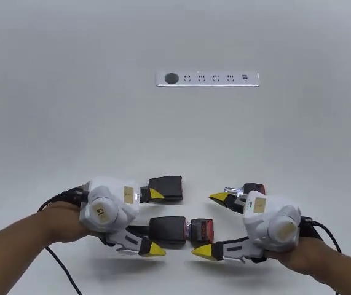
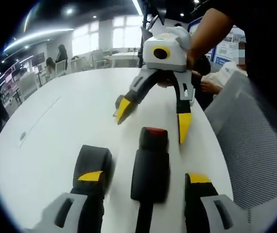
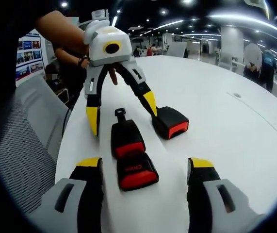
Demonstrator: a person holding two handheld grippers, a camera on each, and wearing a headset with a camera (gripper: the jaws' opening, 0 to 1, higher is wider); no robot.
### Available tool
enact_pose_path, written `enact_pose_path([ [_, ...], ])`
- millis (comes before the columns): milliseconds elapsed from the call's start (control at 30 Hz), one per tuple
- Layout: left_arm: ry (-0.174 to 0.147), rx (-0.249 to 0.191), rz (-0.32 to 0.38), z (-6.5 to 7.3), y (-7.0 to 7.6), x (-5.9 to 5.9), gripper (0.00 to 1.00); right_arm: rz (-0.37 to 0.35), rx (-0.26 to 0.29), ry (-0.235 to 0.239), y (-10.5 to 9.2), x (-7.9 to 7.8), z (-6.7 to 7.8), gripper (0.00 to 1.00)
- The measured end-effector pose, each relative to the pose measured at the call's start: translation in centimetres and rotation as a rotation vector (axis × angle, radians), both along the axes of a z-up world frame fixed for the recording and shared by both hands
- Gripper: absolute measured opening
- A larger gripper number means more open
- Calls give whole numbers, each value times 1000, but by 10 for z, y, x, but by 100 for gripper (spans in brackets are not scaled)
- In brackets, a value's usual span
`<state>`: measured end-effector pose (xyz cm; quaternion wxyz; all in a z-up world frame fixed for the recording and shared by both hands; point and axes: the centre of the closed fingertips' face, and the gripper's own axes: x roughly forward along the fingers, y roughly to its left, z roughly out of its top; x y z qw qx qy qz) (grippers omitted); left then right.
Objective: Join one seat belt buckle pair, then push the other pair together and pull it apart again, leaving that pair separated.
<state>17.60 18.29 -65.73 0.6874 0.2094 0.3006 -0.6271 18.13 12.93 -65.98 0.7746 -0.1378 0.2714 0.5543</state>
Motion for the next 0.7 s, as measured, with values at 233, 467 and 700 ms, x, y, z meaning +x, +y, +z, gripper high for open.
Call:
enact_pose_path([
  [233,-24,9,36,9,5,8,75,-46,15,-18,-11,8,10,75],
  [467,-44,2,69,20,8,22,75,-73,11,-43,-29,21,17,77],
  [700,-76,10,121,24,13,54,75,-114,4,-58,-57,45,19,78],
])
